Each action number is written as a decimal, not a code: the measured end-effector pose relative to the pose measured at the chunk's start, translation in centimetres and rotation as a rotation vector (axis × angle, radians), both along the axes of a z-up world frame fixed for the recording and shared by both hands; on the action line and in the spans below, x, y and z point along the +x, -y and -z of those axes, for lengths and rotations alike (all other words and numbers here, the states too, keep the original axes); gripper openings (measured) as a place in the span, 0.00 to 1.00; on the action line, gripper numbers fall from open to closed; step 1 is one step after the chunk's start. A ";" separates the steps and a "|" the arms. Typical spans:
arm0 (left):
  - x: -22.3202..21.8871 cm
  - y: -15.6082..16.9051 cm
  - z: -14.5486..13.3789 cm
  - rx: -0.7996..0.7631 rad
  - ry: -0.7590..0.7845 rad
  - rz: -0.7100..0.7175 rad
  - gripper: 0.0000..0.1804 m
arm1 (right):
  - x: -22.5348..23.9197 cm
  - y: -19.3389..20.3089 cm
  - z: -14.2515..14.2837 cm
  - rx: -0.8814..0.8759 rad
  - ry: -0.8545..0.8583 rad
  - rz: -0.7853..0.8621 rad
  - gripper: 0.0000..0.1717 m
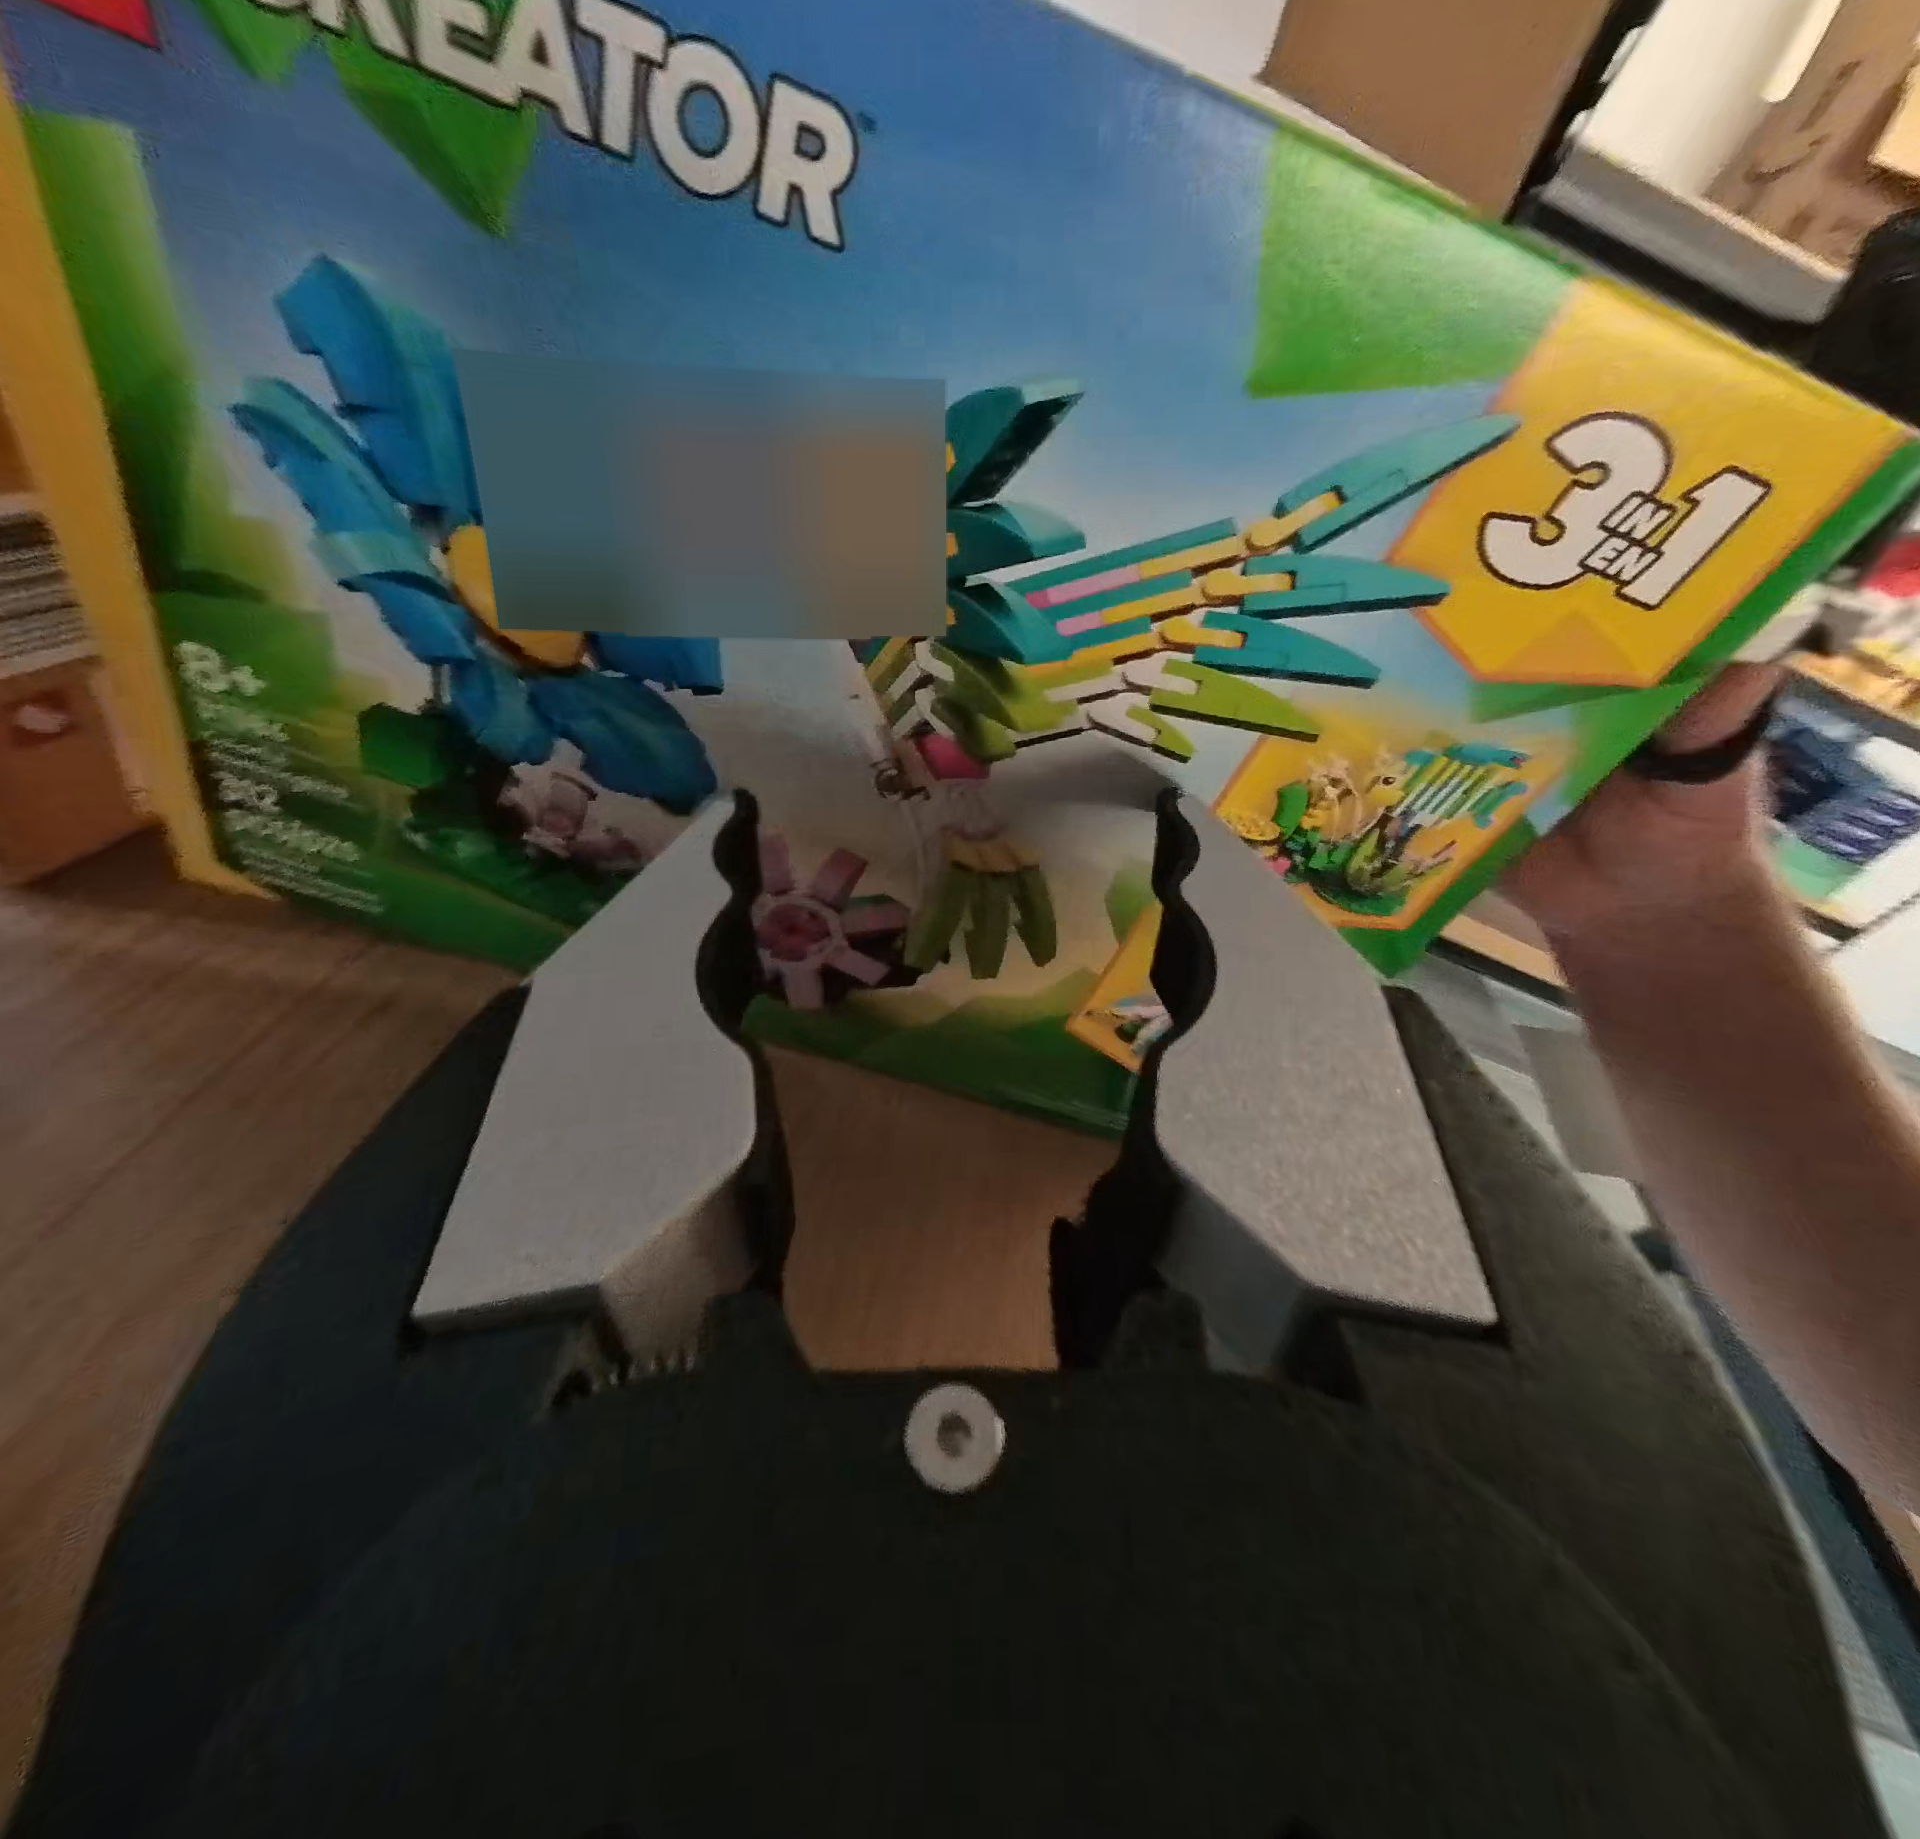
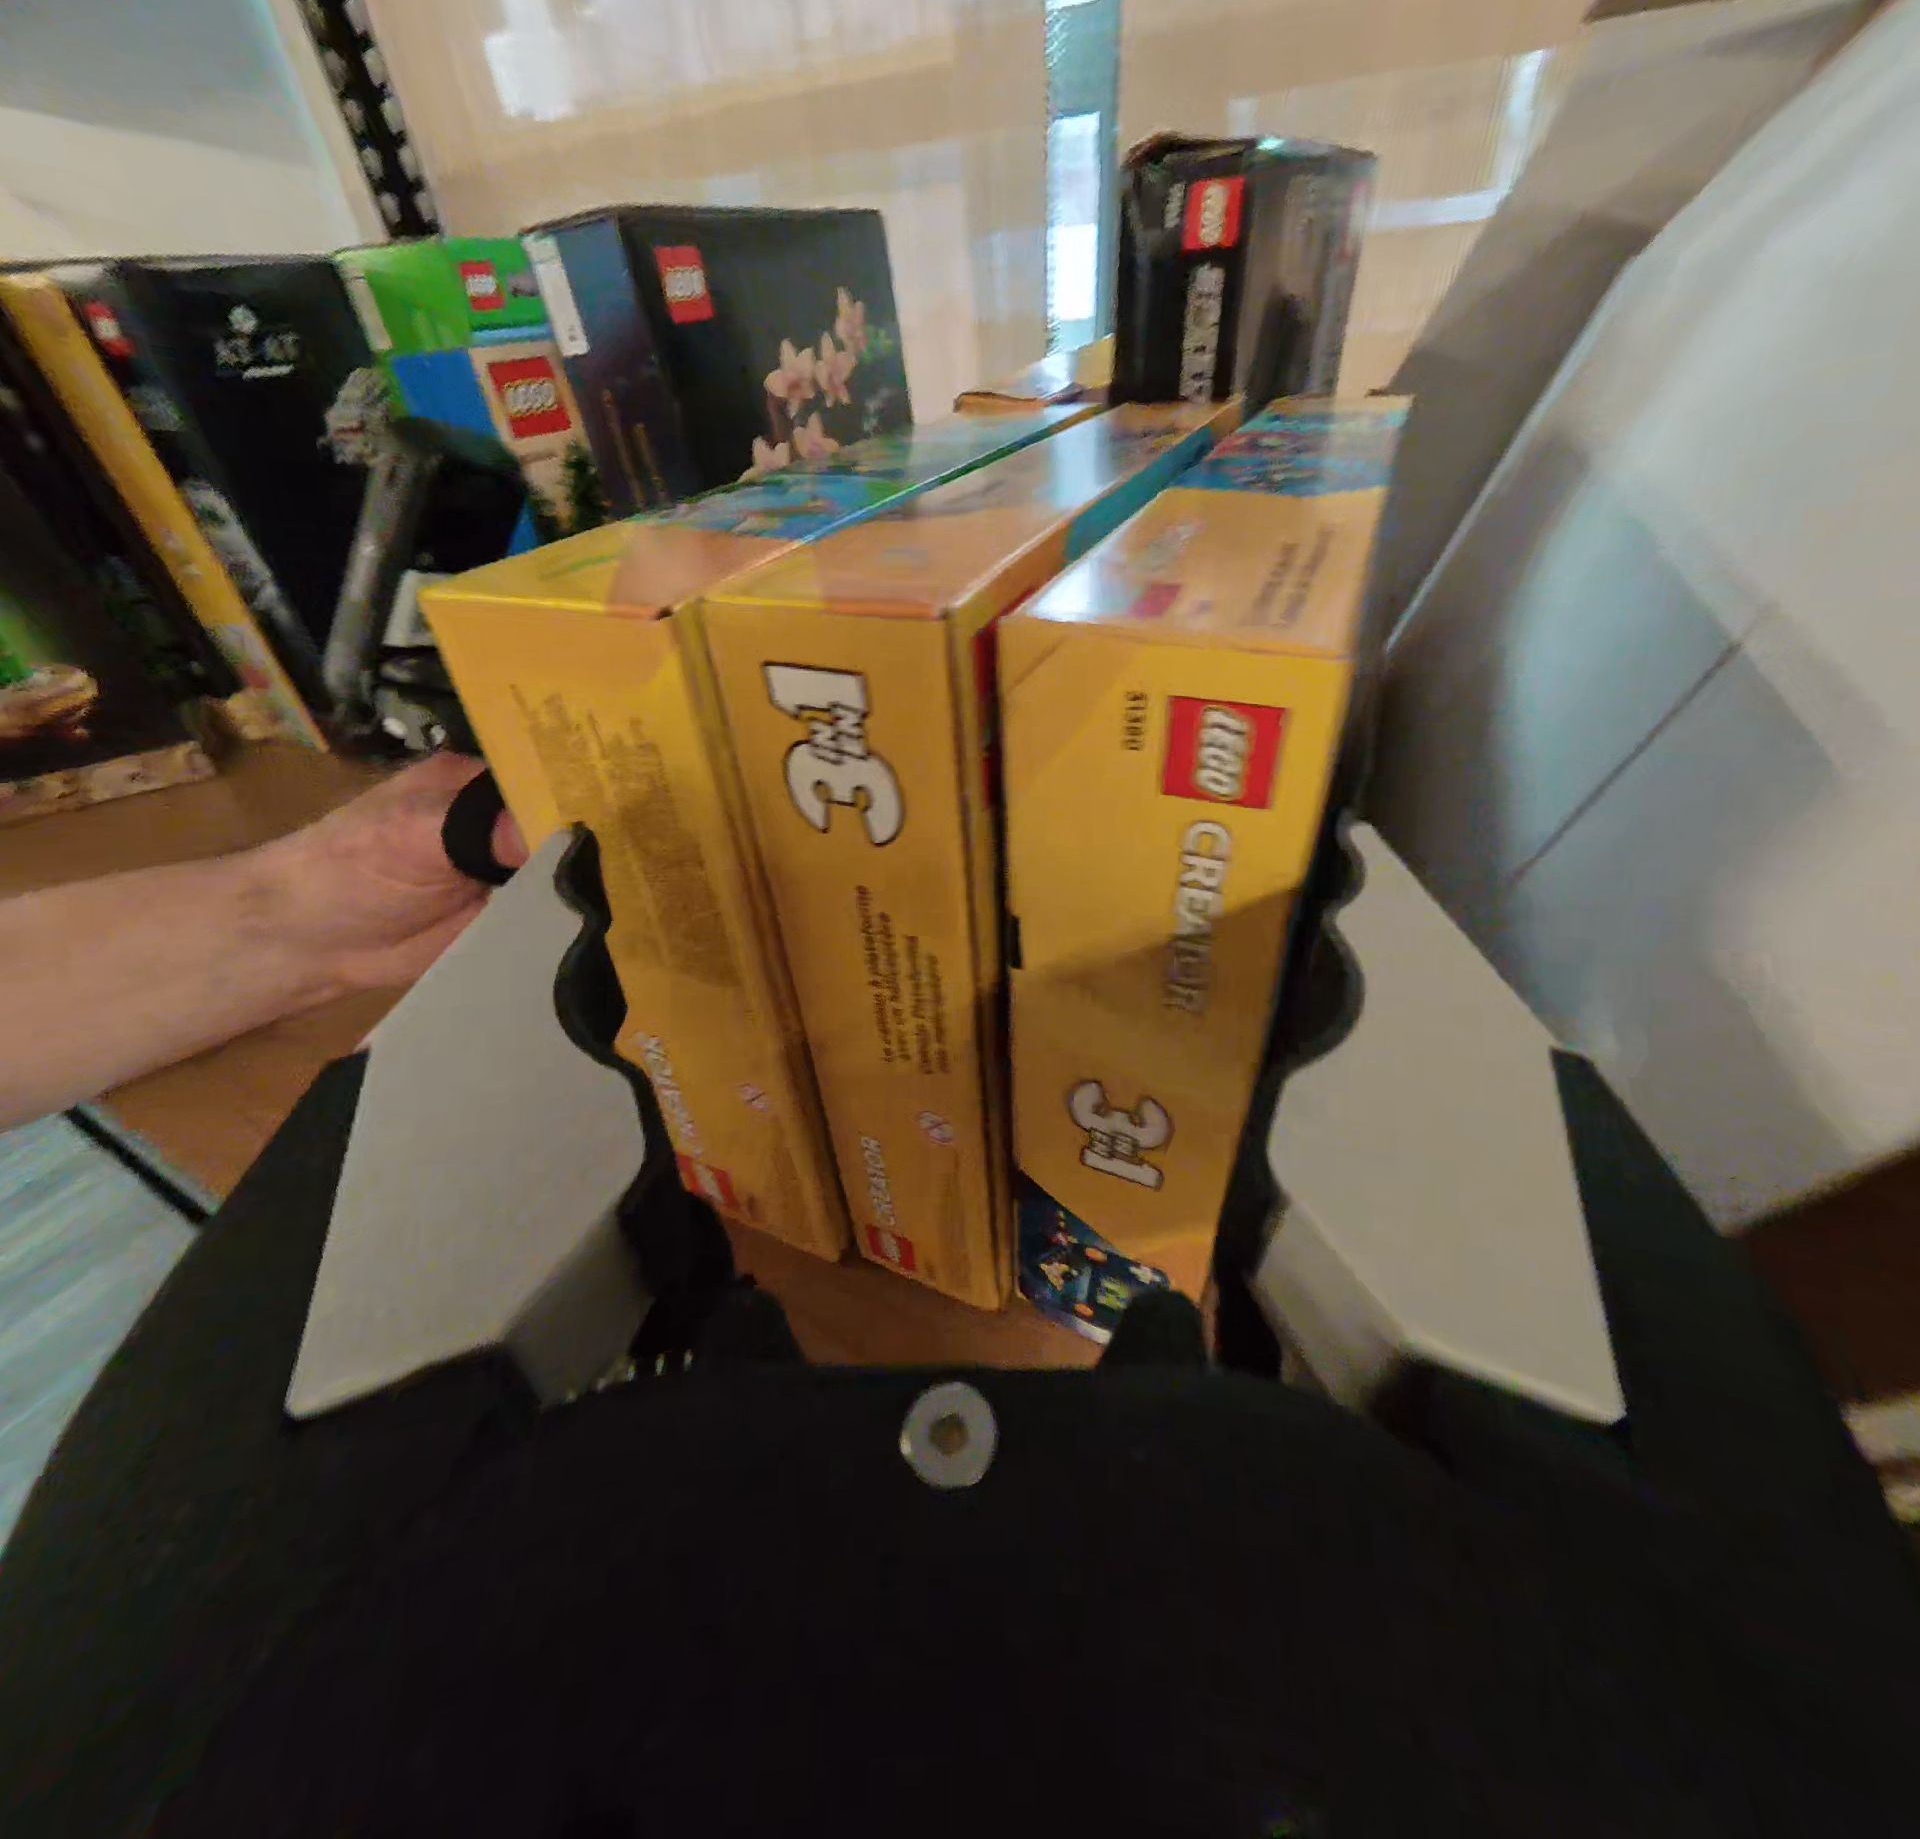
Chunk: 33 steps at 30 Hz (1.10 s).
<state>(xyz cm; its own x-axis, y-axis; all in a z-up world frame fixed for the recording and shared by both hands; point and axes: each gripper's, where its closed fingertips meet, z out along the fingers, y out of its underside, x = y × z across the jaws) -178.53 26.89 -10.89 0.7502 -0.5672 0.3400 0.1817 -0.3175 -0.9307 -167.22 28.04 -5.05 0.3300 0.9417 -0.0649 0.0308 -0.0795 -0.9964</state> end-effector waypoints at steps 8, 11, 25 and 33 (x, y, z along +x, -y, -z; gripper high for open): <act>1.3 -1.6 0.0 0.011 0.046 0.082 0.38 | 0.2 -1.2 0.3 0.030 -0.002 -0.005 0.77; 1.7 -2.6 -0.1 0.018 0.050 0.105 0.38 | 0.5 -1.5 0.3 0.032 -0.013 0.004 0.79; 3.5 -4.6 -0.2 0.036 0.043 0.117 0.33 | 2.3 -3.5 0.3 0.024 0.001 0.033 0.80; 3.2 -4.6 0.1 0.034 0.021 0.096 0.28 | 3.0 -4.3 0.2 -0.009 0.009 0.061 0.77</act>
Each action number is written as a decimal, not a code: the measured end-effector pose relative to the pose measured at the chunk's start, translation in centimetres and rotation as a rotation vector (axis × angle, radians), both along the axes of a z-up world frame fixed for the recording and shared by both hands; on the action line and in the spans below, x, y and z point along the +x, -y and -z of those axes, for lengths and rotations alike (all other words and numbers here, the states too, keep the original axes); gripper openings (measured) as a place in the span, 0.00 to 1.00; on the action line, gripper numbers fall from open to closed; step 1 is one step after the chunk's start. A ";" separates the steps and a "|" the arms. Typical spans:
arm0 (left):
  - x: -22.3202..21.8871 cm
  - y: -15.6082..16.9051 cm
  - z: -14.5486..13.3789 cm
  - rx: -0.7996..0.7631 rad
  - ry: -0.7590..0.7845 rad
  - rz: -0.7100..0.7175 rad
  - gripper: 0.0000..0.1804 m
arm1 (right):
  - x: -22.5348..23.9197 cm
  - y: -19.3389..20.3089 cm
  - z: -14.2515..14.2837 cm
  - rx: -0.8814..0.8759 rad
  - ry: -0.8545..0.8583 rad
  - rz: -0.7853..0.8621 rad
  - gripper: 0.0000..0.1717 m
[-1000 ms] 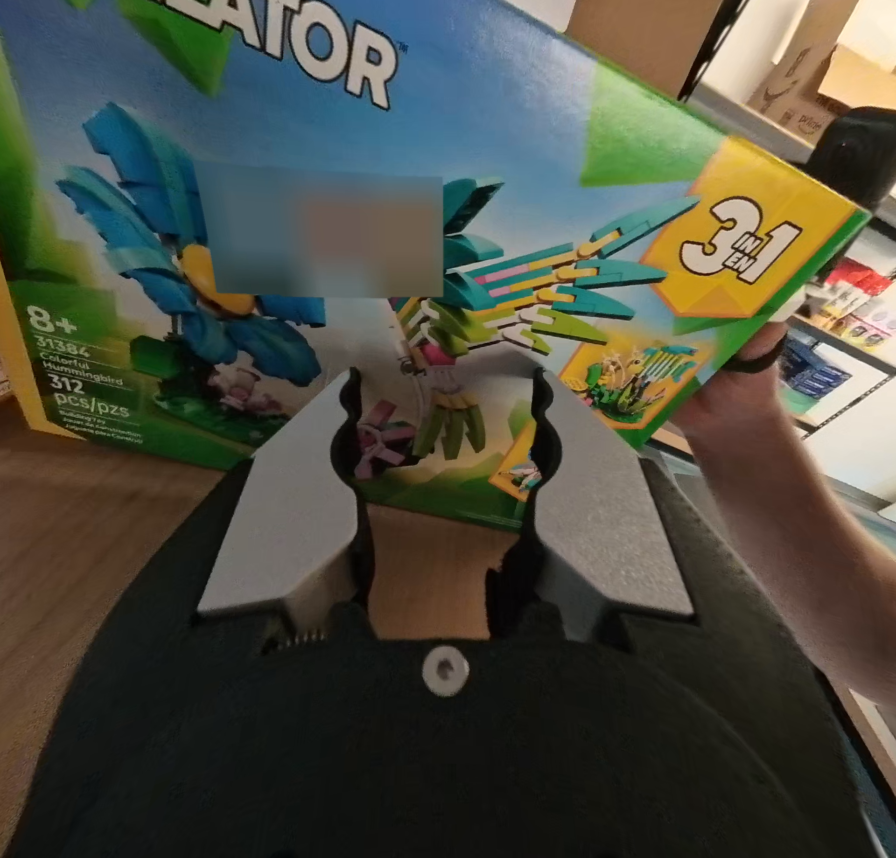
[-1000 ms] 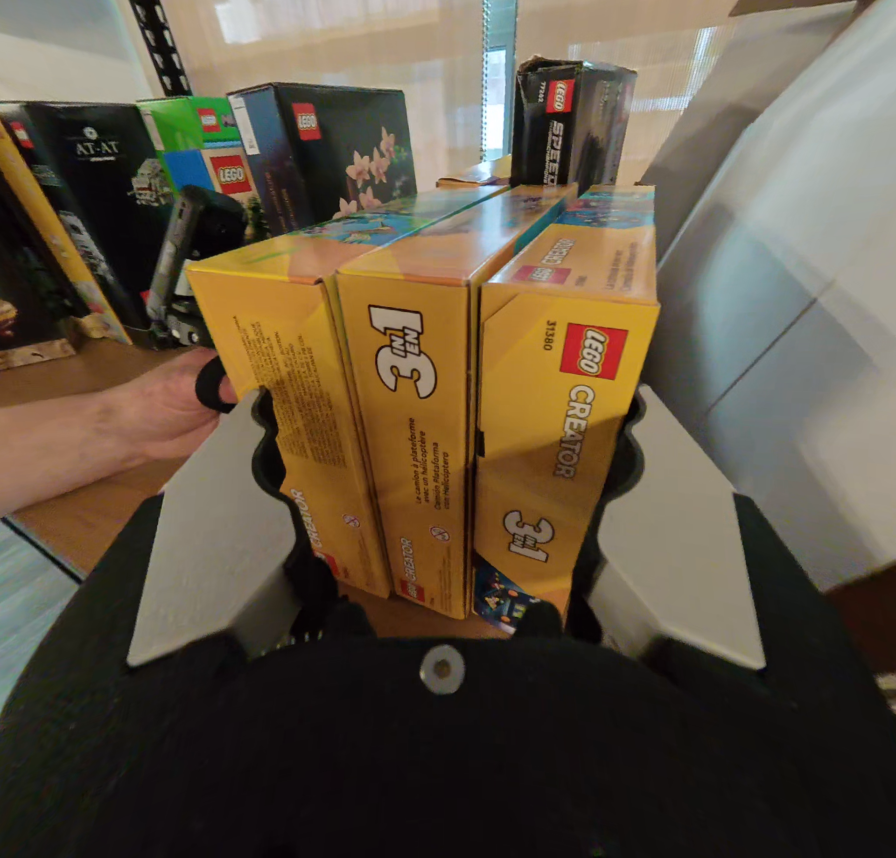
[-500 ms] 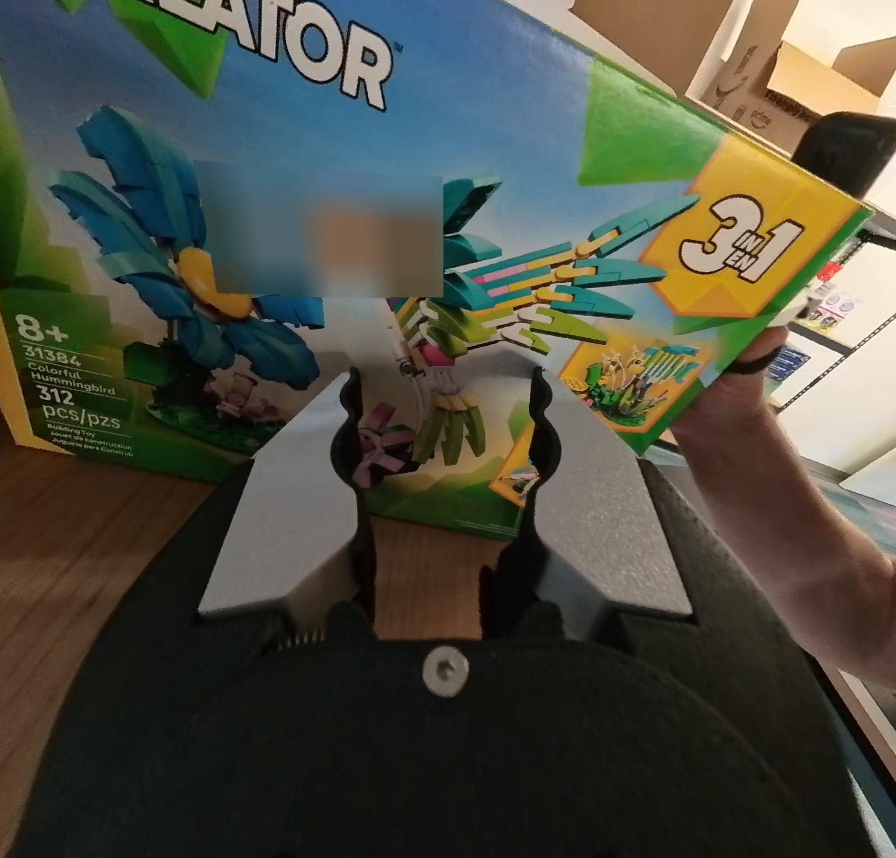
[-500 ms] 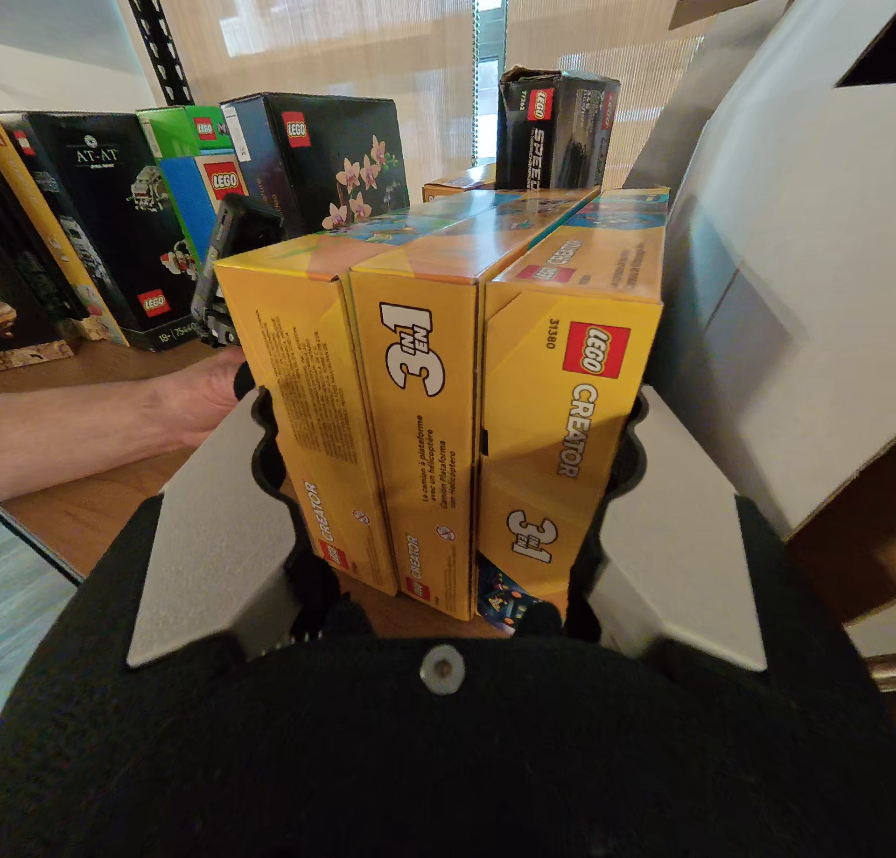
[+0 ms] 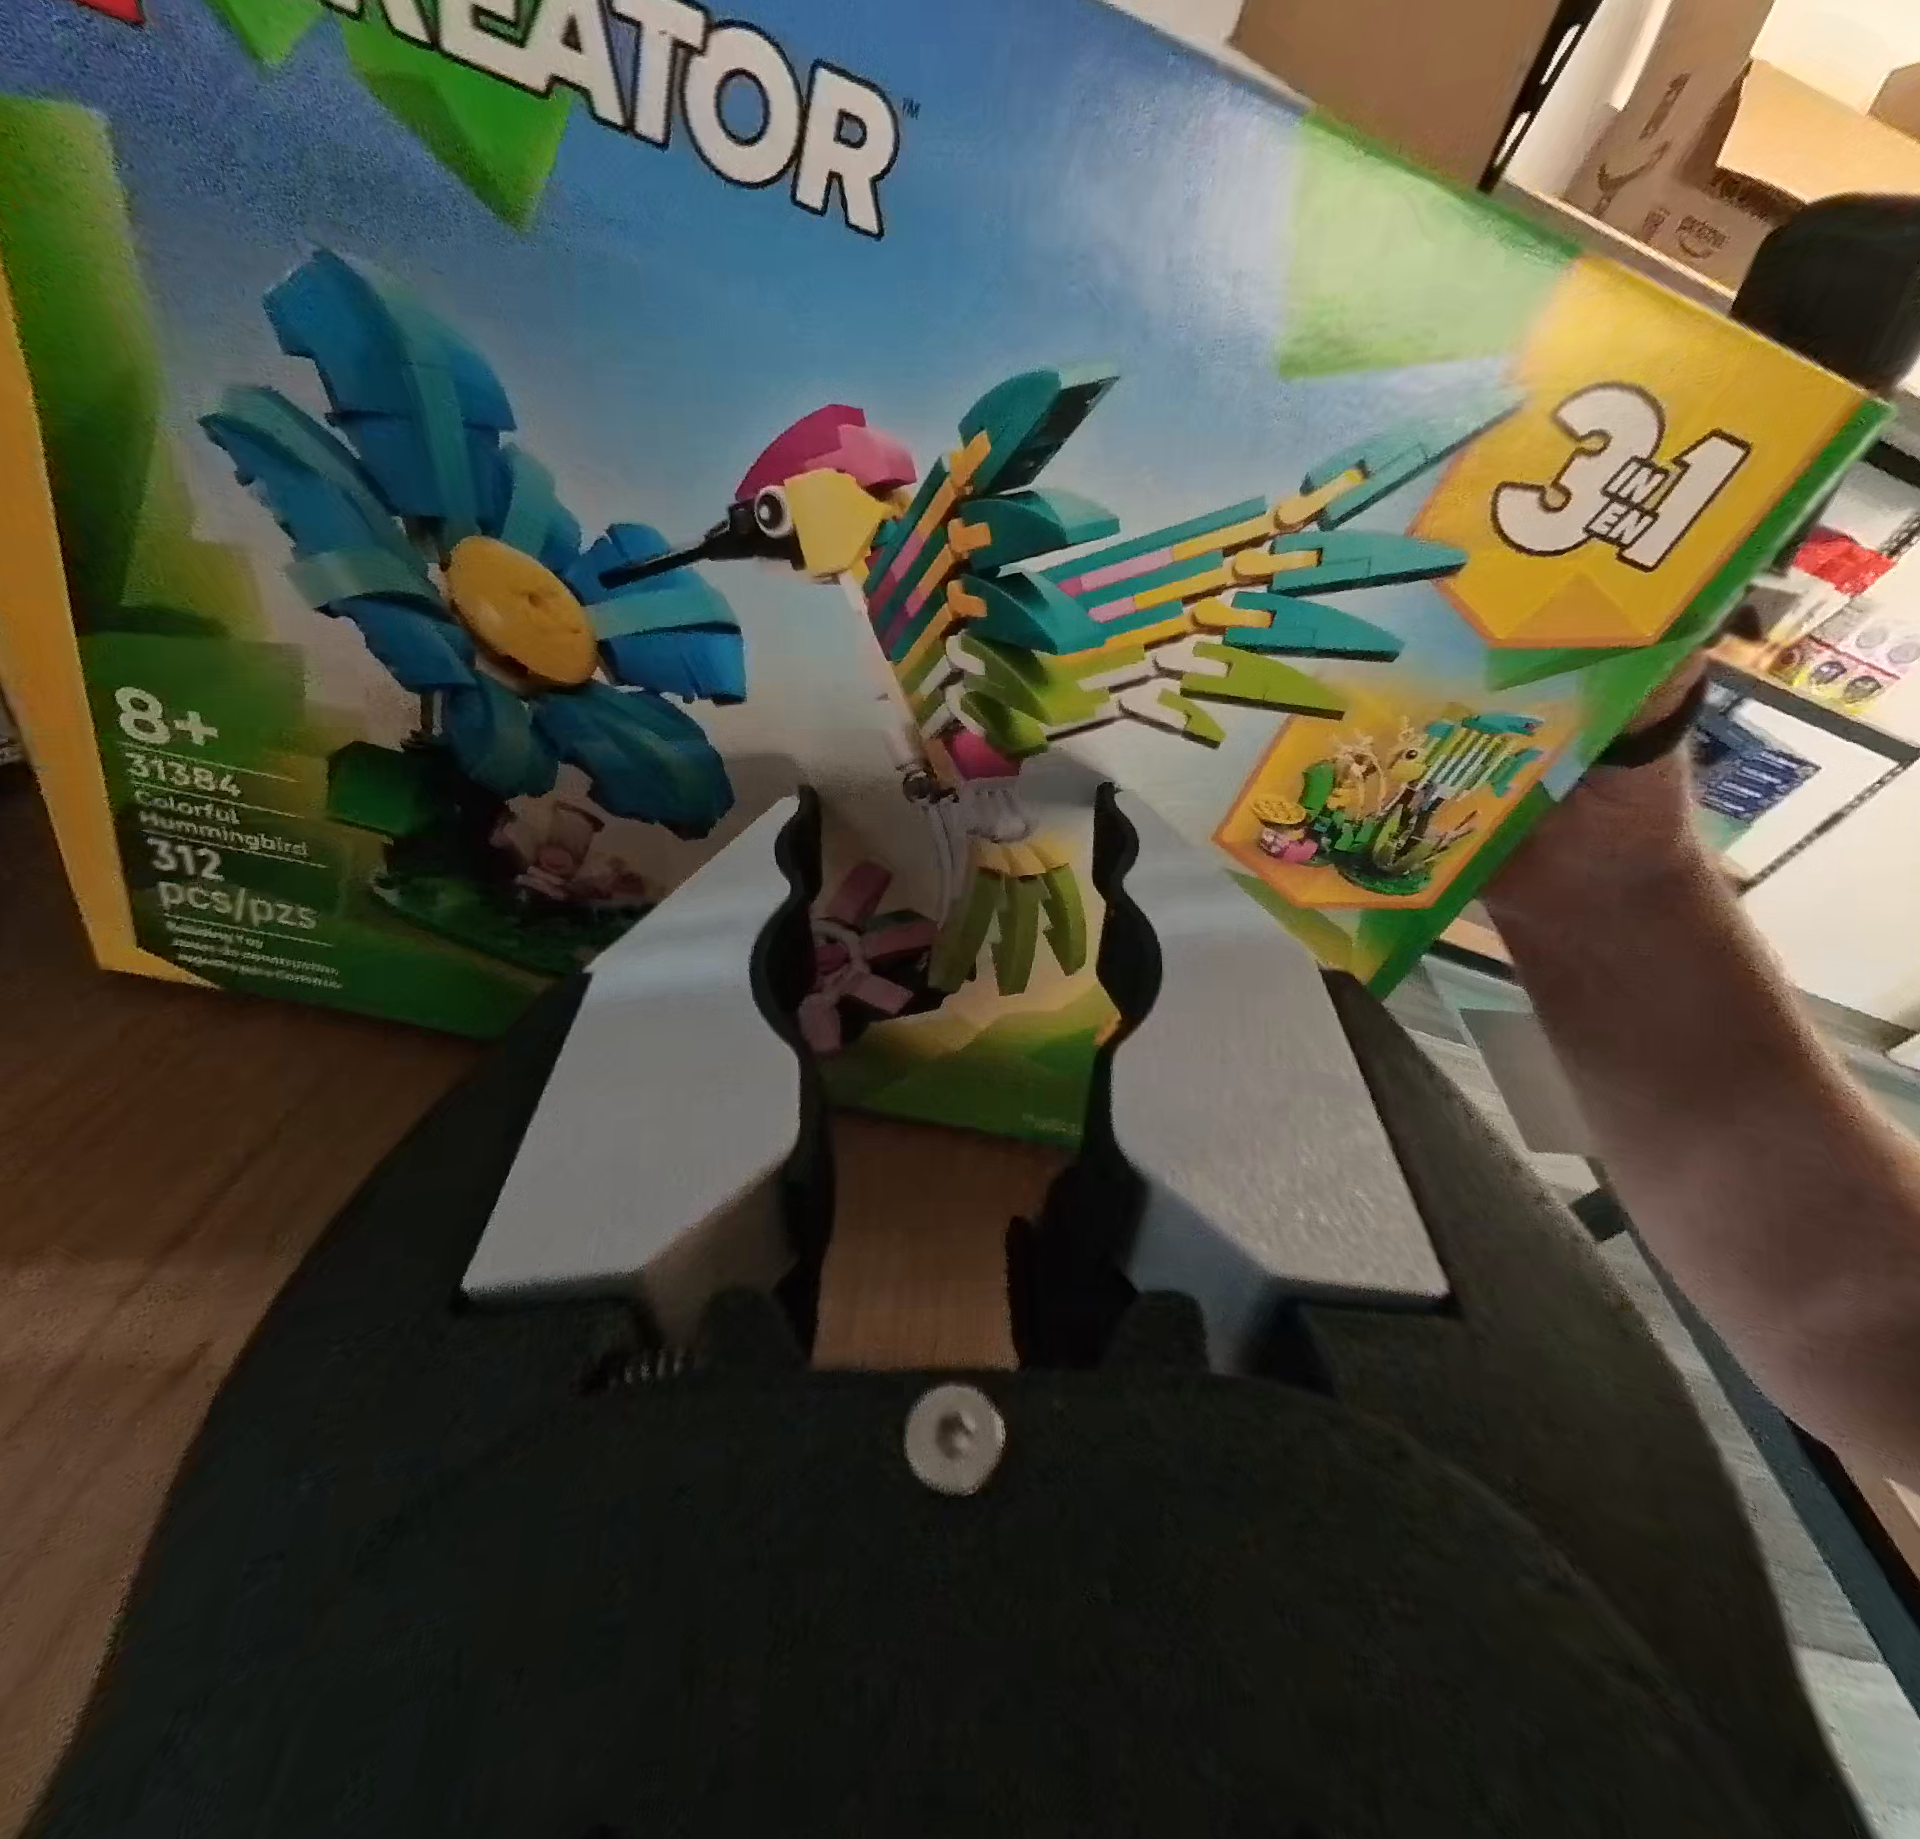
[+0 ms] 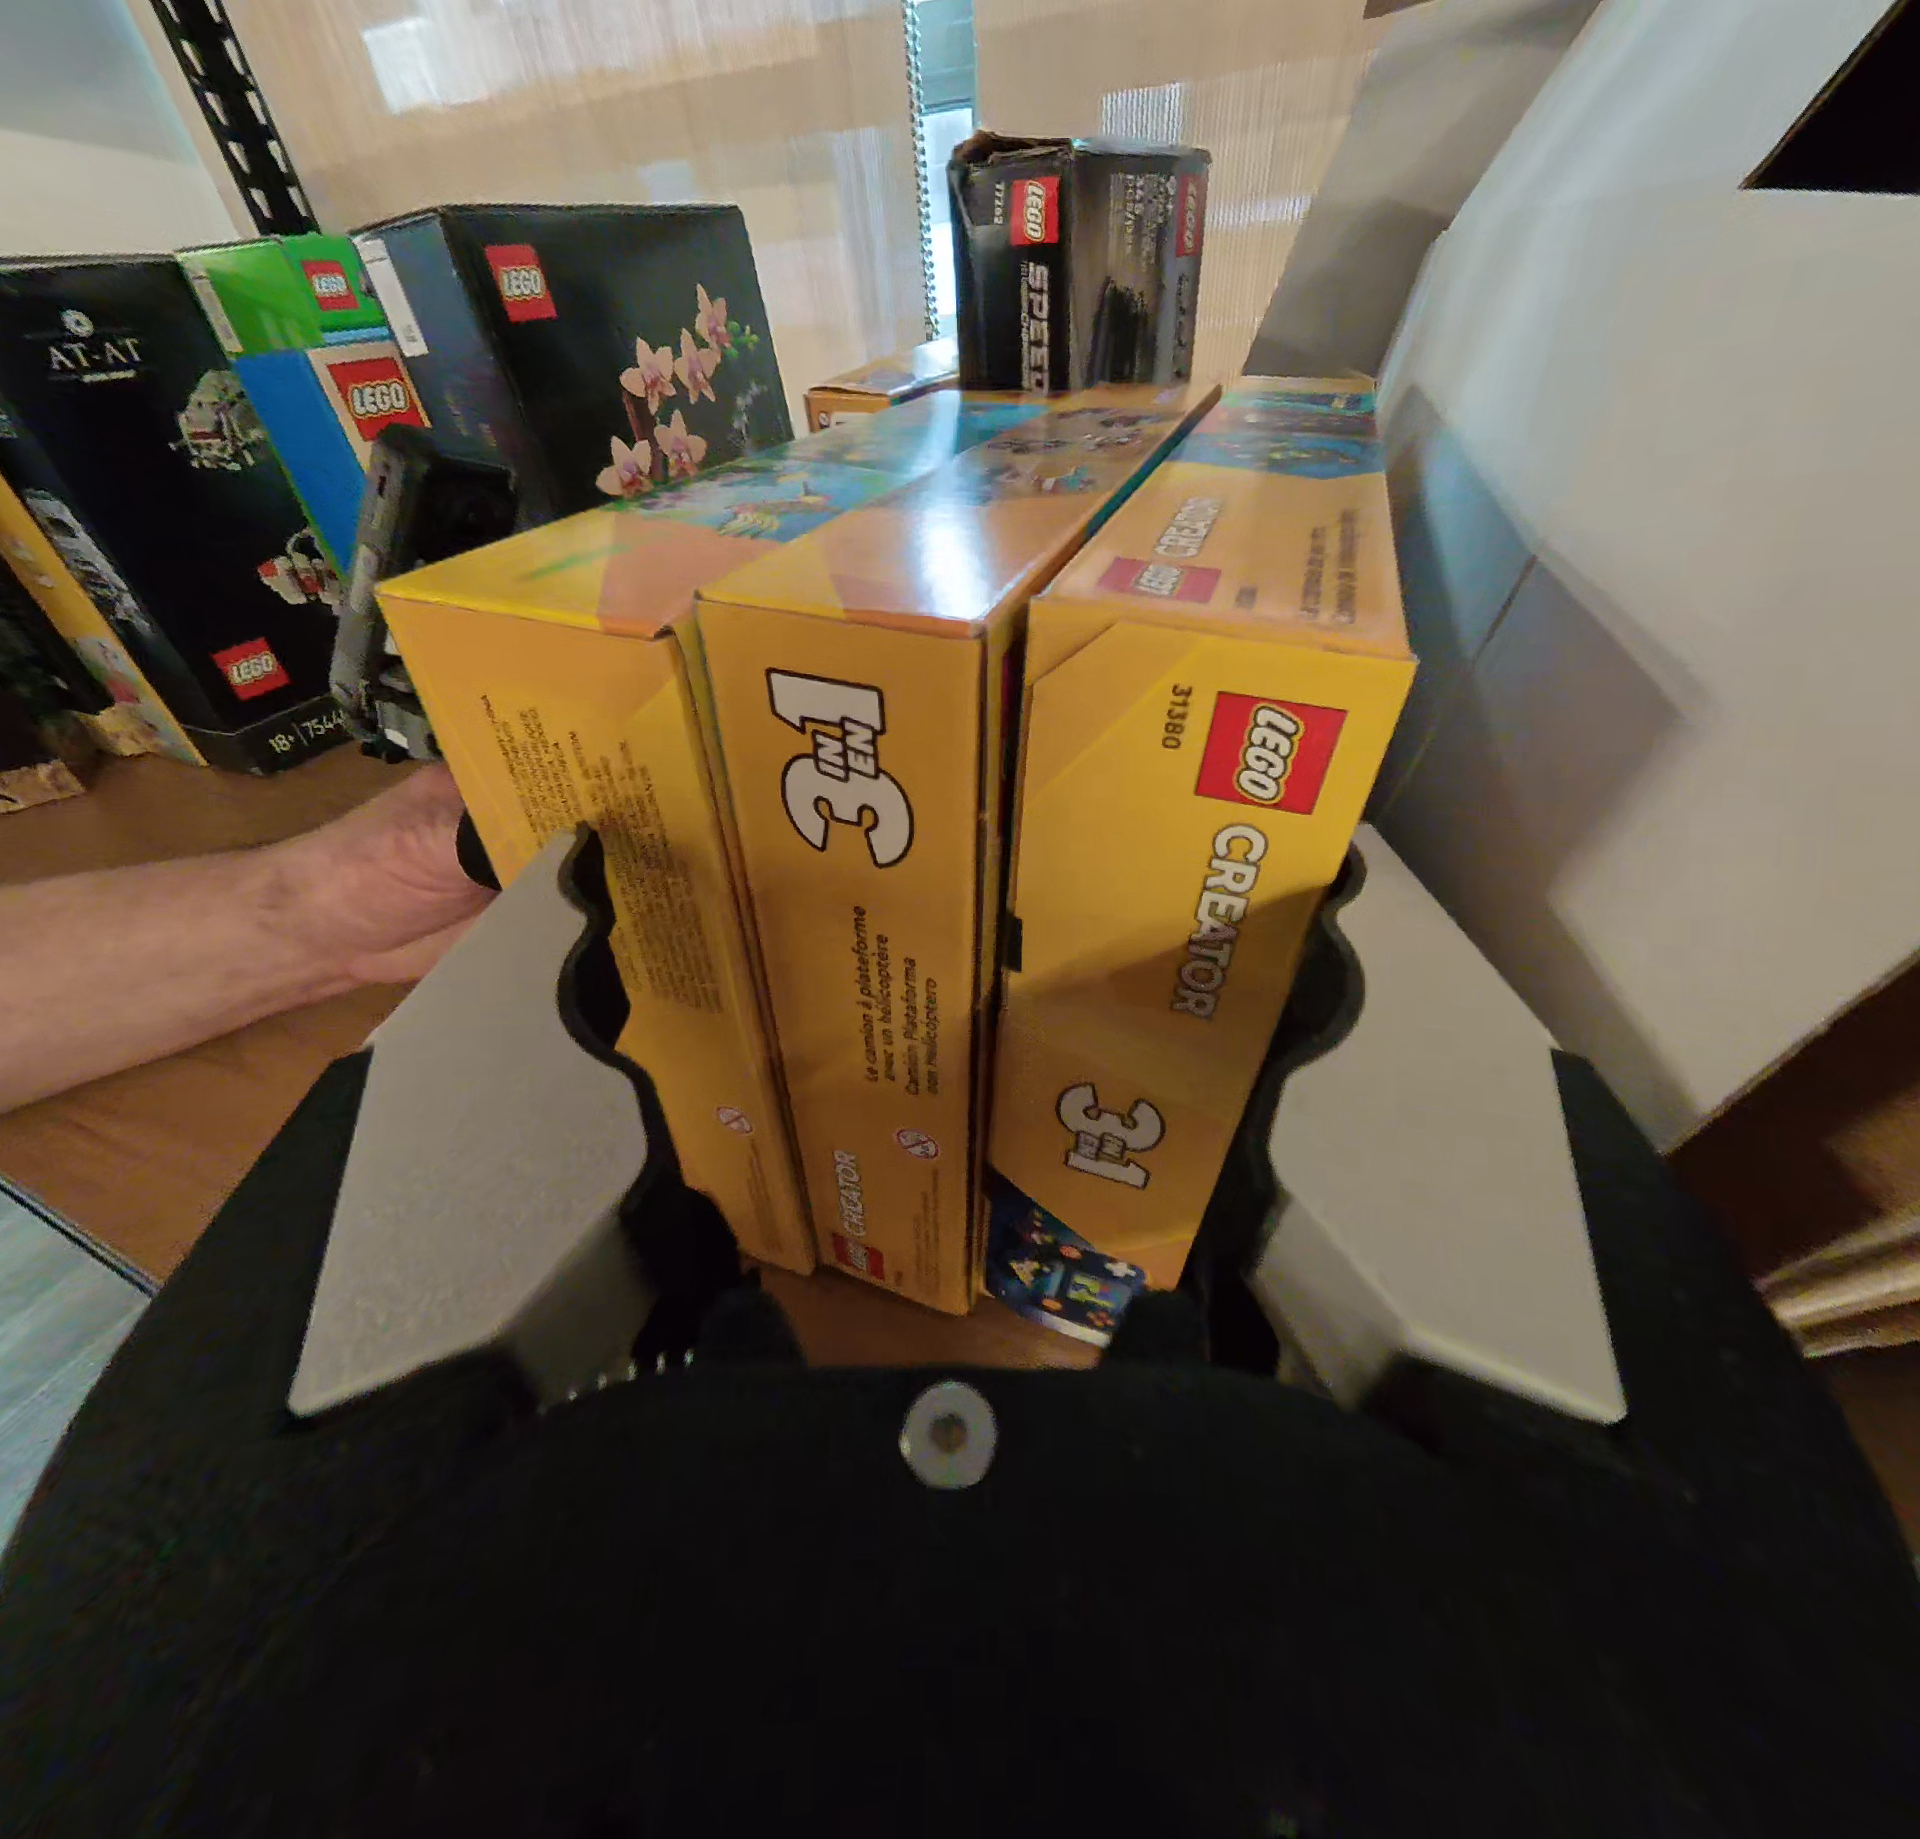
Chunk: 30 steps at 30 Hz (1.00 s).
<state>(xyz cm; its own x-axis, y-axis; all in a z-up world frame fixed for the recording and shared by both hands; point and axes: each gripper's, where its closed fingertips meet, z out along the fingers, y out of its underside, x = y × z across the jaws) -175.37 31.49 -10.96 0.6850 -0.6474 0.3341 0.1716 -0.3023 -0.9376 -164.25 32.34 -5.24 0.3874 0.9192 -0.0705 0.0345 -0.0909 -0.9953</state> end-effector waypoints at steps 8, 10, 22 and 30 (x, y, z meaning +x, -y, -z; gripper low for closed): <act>-0.9 0.9 0.3 -0.053 -0.011 0.002 0.29 | 1.3 0.9 -1.4 0.099 0.044 0.099 0.70; -1.1 0.9 0.4 -0.064 -0.013 -0.004 0.30 | 1.8 1.6 -2.3 0.138 0.064 0.127 0.68; -2.3 4.2 0.7 -0.104 -0.102 -0.035 0.30 | -3.7 11.5 -9.1 0.275 0.137 -0.016 0.57; -4.5 10.2 2.1 -0.061 -0.347 -0.063 0.28 | -17.4 9.0 -11.8 0.125 0.240 0.000 0.47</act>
